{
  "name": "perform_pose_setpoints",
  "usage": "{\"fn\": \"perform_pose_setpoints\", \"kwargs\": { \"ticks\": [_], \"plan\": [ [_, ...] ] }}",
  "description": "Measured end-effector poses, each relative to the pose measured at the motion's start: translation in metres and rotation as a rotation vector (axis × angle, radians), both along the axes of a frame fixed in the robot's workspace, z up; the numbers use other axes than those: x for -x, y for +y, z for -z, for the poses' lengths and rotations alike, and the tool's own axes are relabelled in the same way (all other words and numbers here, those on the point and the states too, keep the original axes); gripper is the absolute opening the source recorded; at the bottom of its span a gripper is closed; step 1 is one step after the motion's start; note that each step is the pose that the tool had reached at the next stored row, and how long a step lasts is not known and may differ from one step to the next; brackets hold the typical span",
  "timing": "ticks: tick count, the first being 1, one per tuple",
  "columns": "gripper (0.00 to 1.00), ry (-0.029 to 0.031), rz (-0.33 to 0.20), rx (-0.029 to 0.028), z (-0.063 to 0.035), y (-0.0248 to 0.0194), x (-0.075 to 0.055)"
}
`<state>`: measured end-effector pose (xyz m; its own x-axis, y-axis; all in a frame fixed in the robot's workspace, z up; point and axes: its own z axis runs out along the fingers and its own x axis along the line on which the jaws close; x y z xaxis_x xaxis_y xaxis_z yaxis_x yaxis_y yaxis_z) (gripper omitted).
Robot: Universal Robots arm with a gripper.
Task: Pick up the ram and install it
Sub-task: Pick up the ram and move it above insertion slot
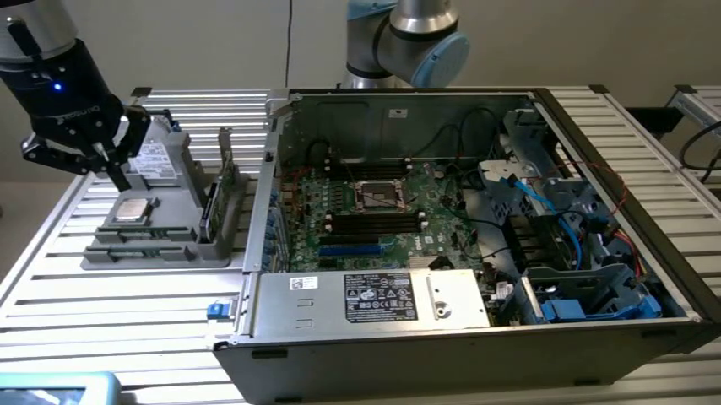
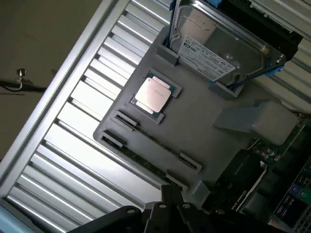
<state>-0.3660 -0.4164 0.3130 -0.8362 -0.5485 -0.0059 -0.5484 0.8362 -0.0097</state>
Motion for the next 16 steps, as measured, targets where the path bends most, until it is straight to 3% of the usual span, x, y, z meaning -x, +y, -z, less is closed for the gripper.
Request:
{"fn": "perform_pose_setpoints", "kwargs": {
  "ticks": [16],
  "plan": [
    [0.11,-0.0002,-0.290,-0.0001,0.0008,0.0000,0.0000]
  ]
}}
